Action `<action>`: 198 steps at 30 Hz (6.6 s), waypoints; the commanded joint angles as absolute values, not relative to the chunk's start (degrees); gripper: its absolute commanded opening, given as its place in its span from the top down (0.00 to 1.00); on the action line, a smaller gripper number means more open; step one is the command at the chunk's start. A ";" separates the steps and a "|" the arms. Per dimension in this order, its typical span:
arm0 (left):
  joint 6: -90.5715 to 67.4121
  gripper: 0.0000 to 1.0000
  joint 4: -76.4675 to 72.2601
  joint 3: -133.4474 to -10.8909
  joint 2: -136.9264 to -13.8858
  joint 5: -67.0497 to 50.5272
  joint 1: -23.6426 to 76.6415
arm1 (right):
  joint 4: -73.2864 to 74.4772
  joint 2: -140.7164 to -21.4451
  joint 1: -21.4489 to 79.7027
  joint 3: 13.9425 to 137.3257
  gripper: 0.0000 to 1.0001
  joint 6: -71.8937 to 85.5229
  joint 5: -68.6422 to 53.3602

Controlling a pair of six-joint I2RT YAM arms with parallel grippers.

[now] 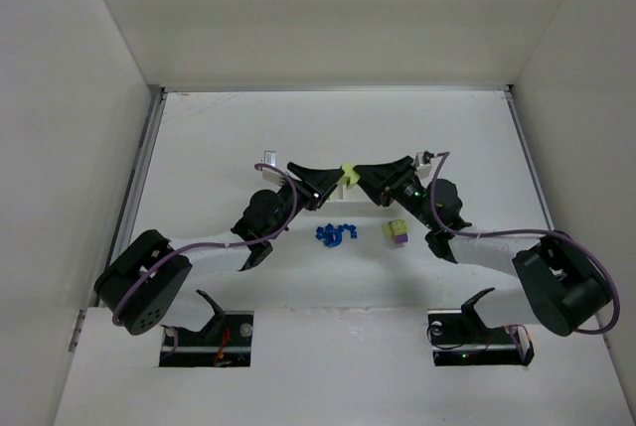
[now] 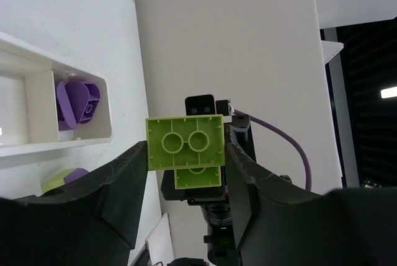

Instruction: Sort the legos into containers by color

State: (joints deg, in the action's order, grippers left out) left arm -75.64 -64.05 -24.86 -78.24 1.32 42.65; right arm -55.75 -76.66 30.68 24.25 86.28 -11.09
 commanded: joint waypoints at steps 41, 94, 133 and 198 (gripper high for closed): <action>-74.36 0.66 -67.76 -27.69 -80.77 -0.97 43.29 | -53.88 -77.43 30.98 24.70 0.62 81.39 -11.43; -48.44 0.72 -34.03 -31.98 -71.44 6.50 38.89 | -24.80 -72.80 36.69 32.53 0.61 57.31 7.11; -39.81 0.54 -17.05 -40.96 -72.34 14.15 49.96 | 13.89 -69.25 44.87 34.36 0.35 39.82 30.41; -52.56 0.89 -41.04 -32.96 -74.97 5.36 49.44 | -17.14 -50.90 35.56 24.61 0.71 50.98 -1.75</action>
State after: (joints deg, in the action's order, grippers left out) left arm -53.25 -38.61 -34.20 -76.09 4.67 50.39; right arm -12.91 -53.54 37.80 24.99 50.00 -1.87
